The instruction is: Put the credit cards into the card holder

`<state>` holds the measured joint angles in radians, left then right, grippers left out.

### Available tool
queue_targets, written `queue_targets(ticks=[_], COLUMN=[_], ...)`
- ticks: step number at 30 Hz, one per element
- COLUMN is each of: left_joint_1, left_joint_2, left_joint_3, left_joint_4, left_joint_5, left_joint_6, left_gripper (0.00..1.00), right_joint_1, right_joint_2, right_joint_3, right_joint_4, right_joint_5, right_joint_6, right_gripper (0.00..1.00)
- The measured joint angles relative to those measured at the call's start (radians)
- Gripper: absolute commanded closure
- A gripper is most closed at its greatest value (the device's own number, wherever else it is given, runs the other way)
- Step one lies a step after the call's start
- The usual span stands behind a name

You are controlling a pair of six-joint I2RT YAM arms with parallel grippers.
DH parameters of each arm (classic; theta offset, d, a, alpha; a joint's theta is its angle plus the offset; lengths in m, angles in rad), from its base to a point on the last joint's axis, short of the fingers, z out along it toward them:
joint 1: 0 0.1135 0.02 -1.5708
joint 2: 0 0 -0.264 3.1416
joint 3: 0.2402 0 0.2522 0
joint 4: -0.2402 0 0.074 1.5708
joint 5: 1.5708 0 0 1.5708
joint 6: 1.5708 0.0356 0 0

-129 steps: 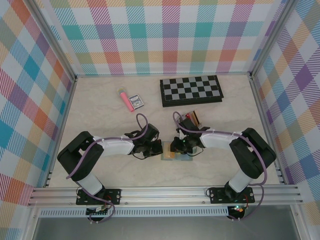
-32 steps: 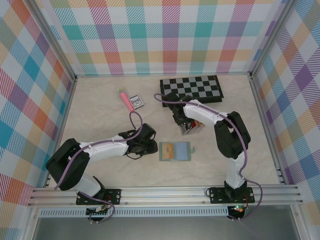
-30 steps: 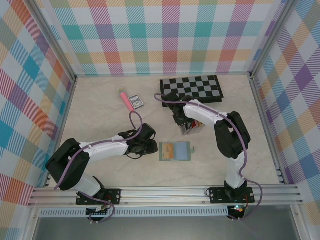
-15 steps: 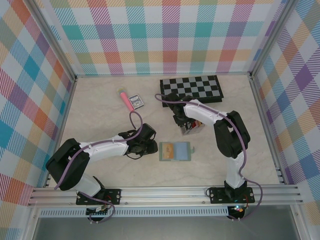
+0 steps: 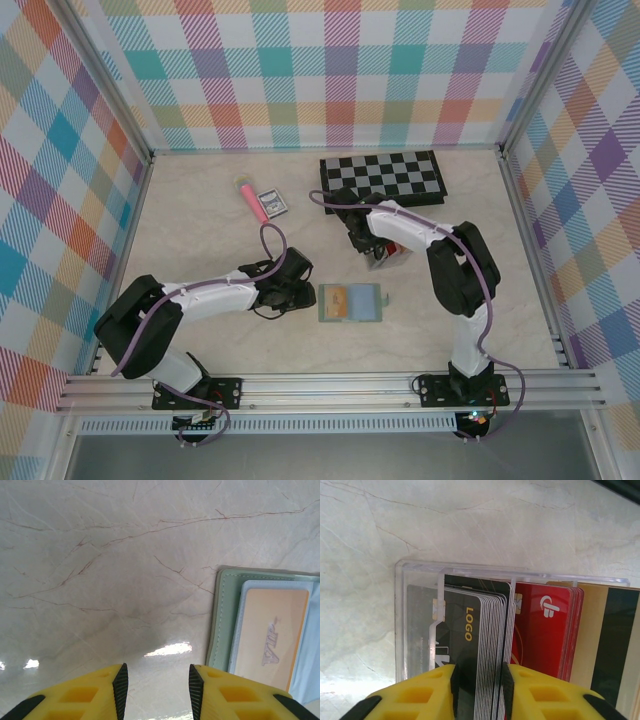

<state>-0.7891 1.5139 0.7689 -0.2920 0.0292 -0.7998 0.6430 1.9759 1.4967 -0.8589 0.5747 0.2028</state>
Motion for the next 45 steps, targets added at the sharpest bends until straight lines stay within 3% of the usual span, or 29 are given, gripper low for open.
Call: queue_targets(ticks=[14,19,33,40,45], left_joint_1=[0.000,0.000,0.002,0.051,0.100], left_joint_2=[0.000,0.000,-0.001,-0.056,-0.096], left_joint_3=[0.000,0.000,0.000,0.000,0.000], left_joint_4=[0.006,0.006,0.007,0.056,0.135], left_joint_5=[0.006,0.006,0.016,0.092,0.203], left_joint_6=[0.000,-0.001,-0.007,-0.024,-0.049], left_gripper=[0.61,0.61,0.61,0.59,0.52], right_joint_1=[-0.003,-0.008,-0.040,-0.065,-0.099], right_joint_2=[-0.037,-0.064,-0.147,-0.322,-0.429], right_joint_3=[-0.032,-0.032,-0.032,-0.077,-0.123], right_joint_4=[0.000,-0.001,-0.012,0.005,0.044], right_joint_5=[0.005,-0.053,-0.196,-0.312,-0.434], right_joint_6=[-0.002,0.005,0.053,0.096,0.141], right_gripper=[0.94,0.99,1.00,1.00,1.00])
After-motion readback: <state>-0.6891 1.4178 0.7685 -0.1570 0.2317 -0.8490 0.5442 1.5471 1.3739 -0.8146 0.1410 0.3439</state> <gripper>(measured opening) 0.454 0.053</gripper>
